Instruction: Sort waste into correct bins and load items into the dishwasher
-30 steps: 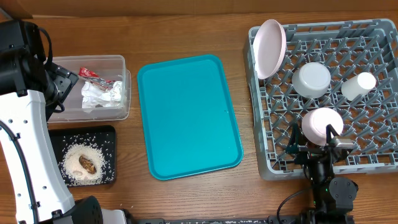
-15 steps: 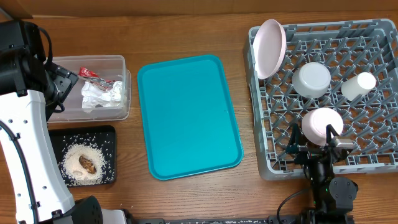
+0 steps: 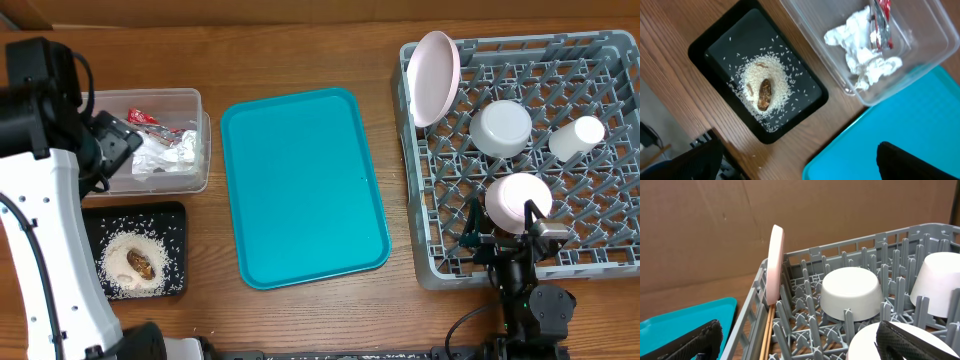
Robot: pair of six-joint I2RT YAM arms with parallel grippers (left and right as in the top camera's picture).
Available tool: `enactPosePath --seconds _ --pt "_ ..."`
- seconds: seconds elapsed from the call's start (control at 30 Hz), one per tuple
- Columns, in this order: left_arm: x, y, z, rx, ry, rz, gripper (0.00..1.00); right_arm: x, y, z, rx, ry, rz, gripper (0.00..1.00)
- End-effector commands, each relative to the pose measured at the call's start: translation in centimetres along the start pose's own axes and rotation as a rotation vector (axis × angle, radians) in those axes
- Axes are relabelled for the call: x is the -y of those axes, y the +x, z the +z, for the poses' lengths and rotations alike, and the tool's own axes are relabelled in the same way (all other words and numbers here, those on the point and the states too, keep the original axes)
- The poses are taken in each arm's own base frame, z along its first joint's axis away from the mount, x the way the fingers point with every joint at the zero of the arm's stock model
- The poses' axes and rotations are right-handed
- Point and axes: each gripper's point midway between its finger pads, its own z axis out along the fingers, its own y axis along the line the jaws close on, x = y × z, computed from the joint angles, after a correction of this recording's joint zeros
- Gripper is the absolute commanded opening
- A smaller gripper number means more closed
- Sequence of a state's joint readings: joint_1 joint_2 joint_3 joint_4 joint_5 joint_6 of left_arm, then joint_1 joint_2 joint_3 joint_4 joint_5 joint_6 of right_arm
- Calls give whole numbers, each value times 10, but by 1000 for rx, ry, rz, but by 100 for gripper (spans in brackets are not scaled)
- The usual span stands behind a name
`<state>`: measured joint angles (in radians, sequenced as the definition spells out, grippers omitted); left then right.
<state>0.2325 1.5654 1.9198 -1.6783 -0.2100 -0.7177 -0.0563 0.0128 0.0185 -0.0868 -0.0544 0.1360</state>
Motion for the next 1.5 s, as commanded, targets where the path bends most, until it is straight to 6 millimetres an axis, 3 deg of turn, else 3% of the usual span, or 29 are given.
enactPosePath --seconds 0.0,0.23,0.37,0.57,0.77,1.17,1.47 --pt "-7 12 -9 36 23 69 100 -1 2 0 4 -6 -7 100" --pt "-35 42 6 81 31 103 100 -1 2 0 5 -6 -7 100" --pt "-37 60 19 135 117 176 100 -1 2 0 5 -6 -7 100" --pt "-22 78 27 285 329 350 100 -1 2 0 4 -6 -7 100" --pt "-2 90 36 426 528 388 100 -1 2 0 5 -6 -7 100" --pt "12 121 93 509 682 408 100 -1 2 0 4 -6 -7 100" --pt "25 133 105 635 802 439 100 -1 2 0 5 -6 -7 100"
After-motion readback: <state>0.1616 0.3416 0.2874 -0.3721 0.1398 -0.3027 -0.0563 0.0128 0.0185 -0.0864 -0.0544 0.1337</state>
